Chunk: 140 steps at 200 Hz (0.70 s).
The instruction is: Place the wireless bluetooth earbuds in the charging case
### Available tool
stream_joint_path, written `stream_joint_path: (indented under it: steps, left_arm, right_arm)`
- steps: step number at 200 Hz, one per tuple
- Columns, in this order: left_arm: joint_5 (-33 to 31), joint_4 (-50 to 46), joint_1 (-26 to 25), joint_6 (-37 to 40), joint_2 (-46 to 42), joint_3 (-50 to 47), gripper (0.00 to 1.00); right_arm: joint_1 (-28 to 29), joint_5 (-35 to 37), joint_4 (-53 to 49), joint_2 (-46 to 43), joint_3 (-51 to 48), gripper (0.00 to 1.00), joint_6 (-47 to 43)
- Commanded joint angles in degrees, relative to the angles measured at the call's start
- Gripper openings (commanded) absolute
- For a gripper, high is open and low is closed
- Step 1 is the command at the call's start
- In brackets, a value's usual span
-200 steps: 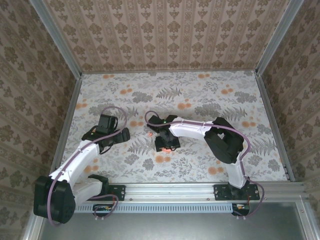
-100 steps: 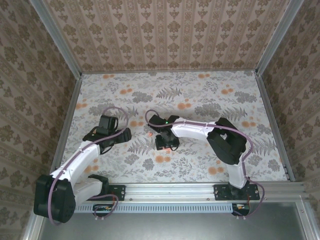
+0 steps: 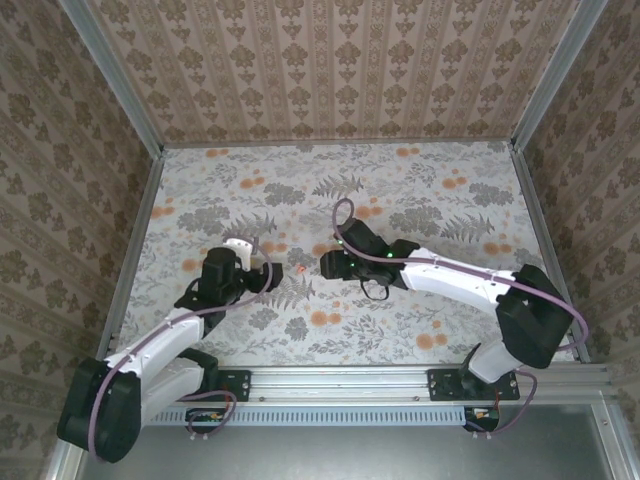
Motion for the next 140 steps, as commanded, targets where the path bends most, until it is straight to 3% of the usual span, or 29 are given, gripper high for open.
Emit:
stream_joint_path:
  steps: [1, 74, 103, 140]
  left_arm:
    - [2.9, 12.4, -1.8, 5.2, -1.9, -2.0, 0.81]
    - [6.8, 30.6, -9.2, 16.5, -5.6, -10.3, 0.71]
    - [9.2, 31.4, -11.5, 21.2, -5.3, -9.6, 0.69]
    - [9.6, 35.1, -13.3, 21.4, -4.2, -9.0, 0.67]
  right_arm:
    - [-1.4, -1.7, 8.8, -4.1, -3.7, 0.52, -0.8]
    - [-3.1, -7.1, 25.2, -12.9, -12.3, 0.52, -0.4]
    - [-3.2, -10.5, 31.2, -13.5, -13.7, 0.52, 0.1]
    - [-2.9, -15.3, 41.7, -12.6, -16.5, 0.52, 3.5]
